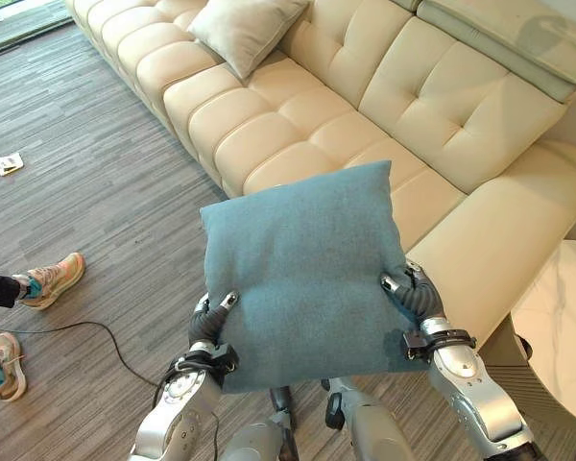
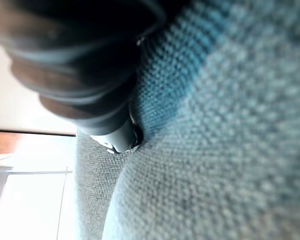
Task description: Pick up all the scattered cushions and arrange them neatly on the sofa.
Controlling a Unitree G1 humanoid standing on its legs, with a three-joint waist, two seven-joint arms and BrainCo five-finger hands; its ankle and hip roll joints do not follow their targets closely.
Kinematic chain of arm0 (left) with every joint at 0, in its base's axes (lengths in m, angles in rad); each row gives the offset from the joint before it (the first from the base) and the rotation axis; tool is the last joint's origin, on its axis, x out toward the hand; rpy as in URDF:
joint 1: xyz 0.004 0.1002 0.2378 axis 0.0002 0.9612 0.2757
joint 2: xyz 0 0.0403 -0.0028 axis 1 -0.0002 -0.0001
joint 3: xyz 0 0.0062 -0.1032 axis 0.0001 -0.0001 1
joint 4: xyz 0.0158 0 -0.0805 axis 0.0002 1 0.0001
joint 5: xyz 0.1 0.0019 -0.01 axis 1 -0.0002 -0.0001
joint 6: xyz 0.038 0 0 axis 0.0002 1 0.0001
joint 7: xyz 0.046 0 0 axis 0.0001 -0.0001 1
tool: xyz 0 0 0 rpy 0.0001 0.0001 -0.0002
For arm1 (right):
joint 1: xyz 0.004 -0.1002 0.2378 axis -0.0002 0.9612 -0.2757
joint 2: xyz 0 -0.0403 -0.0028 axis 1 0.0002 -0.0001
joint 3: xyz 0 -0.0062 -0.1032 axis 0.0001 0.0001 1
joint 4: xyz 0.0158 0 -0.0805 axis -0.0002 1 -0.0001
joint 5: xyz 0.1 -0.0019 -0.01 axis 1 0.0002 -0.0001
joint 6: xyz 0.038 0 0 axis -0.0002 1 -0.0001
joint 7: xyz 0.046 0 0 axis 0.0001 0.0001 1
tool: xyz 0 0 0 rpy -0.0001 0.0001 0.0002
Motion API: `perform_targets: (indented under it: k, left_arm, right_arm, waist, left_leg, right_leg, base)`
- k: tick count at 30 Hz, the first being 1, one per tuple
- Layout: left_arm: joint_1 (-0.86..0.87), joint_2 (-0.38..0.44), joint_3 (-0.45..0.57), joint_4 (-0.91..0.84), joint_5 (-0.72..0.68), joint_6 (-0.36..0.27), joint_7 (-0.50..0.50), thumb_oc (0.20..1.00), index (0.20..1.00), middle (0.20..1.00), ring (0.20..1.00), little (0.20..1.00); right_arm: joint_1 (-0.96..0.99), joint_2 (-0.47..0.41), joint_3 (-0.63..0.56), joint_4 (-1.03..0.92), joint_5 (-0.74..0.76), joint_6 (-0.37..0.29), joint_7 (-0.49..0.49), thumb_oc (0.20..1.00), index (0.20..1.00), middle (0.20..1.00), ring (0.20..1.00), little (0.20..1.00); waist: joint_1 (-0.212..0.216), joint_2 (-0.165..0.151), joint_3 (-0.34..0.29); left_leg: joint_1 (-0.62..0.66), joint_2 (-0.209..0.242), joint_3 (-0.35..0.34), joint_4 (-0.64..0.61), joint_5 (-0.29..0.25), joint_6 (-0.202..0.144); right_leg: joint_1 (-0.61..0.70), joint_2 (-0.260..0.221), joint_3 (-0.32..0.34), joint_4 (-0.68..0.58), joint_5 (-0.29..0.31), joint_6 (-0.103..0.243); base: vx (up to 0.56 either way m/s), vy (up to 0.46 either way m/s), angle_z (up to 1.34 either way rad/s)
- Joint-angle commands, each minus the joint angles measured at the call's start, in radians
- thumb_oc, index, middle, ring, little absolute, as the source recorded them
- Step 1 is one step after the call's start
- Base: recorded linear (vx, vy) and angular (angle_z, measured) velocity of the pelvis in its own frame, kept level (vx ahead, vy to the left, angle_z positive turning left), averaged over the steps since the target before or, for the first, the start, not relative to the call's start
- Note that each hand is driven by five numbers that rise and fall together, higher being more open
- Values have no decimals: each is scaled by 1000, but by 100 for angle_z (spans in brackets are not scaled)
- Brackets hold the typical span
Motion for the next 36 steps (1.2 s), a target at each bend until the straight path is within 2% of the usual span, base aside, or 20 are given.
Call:
perform_targets:
  k: [1, 2, 3, 4, 5, 6, 7, 8, 9, 12, 14, 16, 17, 18, 19, 21, 24, 26, 33, 36]
  left_arm:
    - [-118, -26, -20, -117, 50, -72, -60, 200, 200, 200, 200, 200]
    - [-111, -41, -26, -116, 41, -75, -60, 200, 200, 200, 200, 200]
    - [-110, -41, -27, -116, 41, -75, -60, 200, 200, 200, 200, 200]
    - [-98, -56, -26, -114, 28, -81, -58, 200, 200, 200, 200, 200]
    - [-97, -57, -26, -114, 28, -81, -58, 200, 200, 200, 200, 200]
    - [-91, -58, -27, -125, 25, -89, -61, 200, 200, 200, 200, 200]
    - [-92, -56, -22, -131, 21, -98, -57, 200, 200, 200, 200, 200]
    - [-93, -56, -21, -131, 21, -99, -57, 200, 200, 200, 200, 200]
    - [-90, -60, -22, -138, 5, -103, -47, 200, 200, 200, 200, 200]
    - [-84, -62, -20, -143, -3, -103, -39, 200, 200, 200, 200, 200]
    - [-65, -67, -20, -149, -5, -99, -37, 200, 200, 200, 200, 200]
    - [-53, -71, -22, -151, -8, -100, -35, 200, 200, 200, 200, 200]
    - [-35, -75, -19, -151, -10, -97, -34, 200, 200, 200, 200, 200]
    - [-35, -76, -19, -152, -10, -97, -34, 200, 200, 200, 200, 200]
    - [-18, -86, -17, -152, -12, -98, -33, 200, 200, 200, 200, 200]
    - [-12, -87, -15, -150, -12, -100, -34, 200, 200, 200, 200, 200]
    - [5, -100, -12, -149, -1, -102, -35, 200, 200, 200, 200, 200]
    - [0, -97, -16, -147, 14, -102, -39, 200, 200, 200, 200, 200]
    - [0, -84, -26, -126, 21, -98, -59, 200, 200, 200, 200, 200]
    - [-41, -26, -26, -94, 79, -83, -68, 200, 200, 200, 200, 200]
  right_arm:
    - [-43, 29, -6, -91, 22, -105, 19, 200, 200, 200, 200, 200]
    - [-33, 29, -12, -91, 27, -112, 21, 200, 200, 200, 200, 200]
    - [-32, 29, -12, -92, 27, -112, 21, 200, 200, 200, 200, 200]
    - [-29, 18, -12, -89, 24, -116, 23, 200, 200, 200, 200, 200]
    - [-29, 17, -12, -89, 24, -116, 23, 200, 200, 200, 200, 200]
    - [-38, 1, -8, -89, 31, -117, 27, 200, 200, 200, 200, 200]
    - [-51, -6, -5, -90, 42, -119, 24, 200, 200, 200, 200, 200]
    - [-52, -6, -5, -90, 42, -119, 24, 200, 200, 200, 200, 200]
    - [-60, -10, -4, -84, 48, -117, 22, 200, 200, 200, 200, 200]
    - [-62, -8, -3, -82, 53, -118, 13, 200, 200, 200, 200, 200]
    - [-56, -10, 8, -75, 51, -112, 18, 200, 200, 200, 200, 200]
    - [-52, -12, 12, -74, 48, -109, 18, 200, 200, 200, 200, 200]
    - [-49, -11, 17, -67, 49, -105, 21, 200, 200, 200, 200, 200]
    - [-48, -11, 18, -67, 49, -105, 21, 200, 200, 200, 200, 200]
    - [-43, -9, 21, -60, 46, -102, 25, 200, 200, 200, 200, 200]
    - [-39, -10, 19, -60, 46, -100, 28, 200, 200, 200, 200, 200]
    - [-35, -15, 29, -55, 38, -98, 38, 200, 200, 200, 200, 200]
    - [-32, -22, 15, -54, 35, -101, 38, 200, 200, 200, 200, 200]
    - [4, -11, -3, -53, 5, -86, 60, 200, 200, 200, 200, 200]
    - [-15, 33, 6, -15, -29, -73, 57, 200, 200, 200, 200, 200]
  waist:
    - [-6, -10, -83]
    - [-21, 11, -103]
    - [-21, 12, -103]
    - [-28, 38, -120]
    - [-29, 40, -119]
    - [-18, 45, -100]
    - [-10, 46, -91]
    - [-10, 47, -90]
    - [-2, 40, -80]
    - [7, 37, -66]
    - [9, 33, -62]
    - [8, 31, -62]
    - [9, 23, -62]
    - [8, 22, -63]
    - [12, 22, -65]
    - [10, 19, -65]
    - [8, 42, -67]
    - [-7, 60, -62]
    - [-10, 73, -93]
    - [-8, 56, -115]
  left_leg:
    - [173, 19, 55, -7, -185, -60]
    - [218, 34, 68, 17, -193, -74]
    - [218, 35, 67, 19, -196, -75]
    - [214, 78, 78, 177, -141, -122]
    - [211, 83, 78, 188, -146, -127]
    - [150, 117, 74, 389, -60, -163]
    - [109, 135, 62, 498, -21, -186]
    - [104, 140, 61, 509, -25, -190]
    - [57, 192, 68, 632, 36, -213]
    - [28, 213, 57, 684, 36, -204]
    - [-21, 187, 1, 639, -13, -164]
    - [-34, 179, -17, 608, -36, -150]
    - [-58, 157, -71, 504, -104, -120]
    - [-56, 154, -71, 499, -103, -118]
    - [-57, 132, -154, 328, -130, -110]
    - [-59, 116, -186, 264, -107, -106]
    - [-78, 110, -361, 36, 42, -139]
    - [-134, 111, -406, -7, 80, -172]
    - [-84, 74, -412, -7, 57, -146]
    - [-44, 40, -296, -7, -2, -75]
  right_leg:
    - [32, 61, -44, -26, -27, 21]
    - [60, 73, -46, -2, -50, -2]
    - [61, 74, -46, 0, -52, -2]
    - [111, 89, -59, 12, -97, -36]
    - [113, 91, -60, 11, -100, -39]
    - [163, 106, -47, -4, -132, -66]
    - [185, 119, -35, -8, -152, -89]
    - [185, 122, -35, -9, -154, -92]
    - [224, 133, -17, -21, -190, -125]
    - [254, 142, 18, -26, -210, -143]
    - [271, 133, 77, -26, -220, -142]
    - [276, 123, 90, -26, -220, -136]
    - [285, 104, 123, -26, -219, -123]
    - [285, 102, 123, -26, -219, -122]
    - [292, 85, 152, -26, -222, -115]
    - [289, 73, 161, -26, -216, -119]
    - [300, 78, 209, -26, -222, -128]
    - [327, 68, 235, -26, -231, -118]
    - [350, 30, 309, -26, -224, -84]
    - [284, -29, 384, 43, -195, -26]
  base:
    - [521, -84, -29]
    - [521, -85, -32]
    - [751, -200, -25]
    - [395, -143, -10]
    - [625, -277, -16]
    - [361, -233, -25]
    - [354, -232, -36]
    - [307, -219, -59]
    - [271, -184, -70]
    - [211, -89, -74]
    - [224, 11, -73]
    - [137, 75, -63]
    - [167, 104, -53]
    - [224, 182, -39]
    - [113, 107, -30]
    - [92, 132, -29]
    - [142, 193, -33]
    - [191, 295, -35]
    - [209, 343, -30]
    - [213, 550, -55]
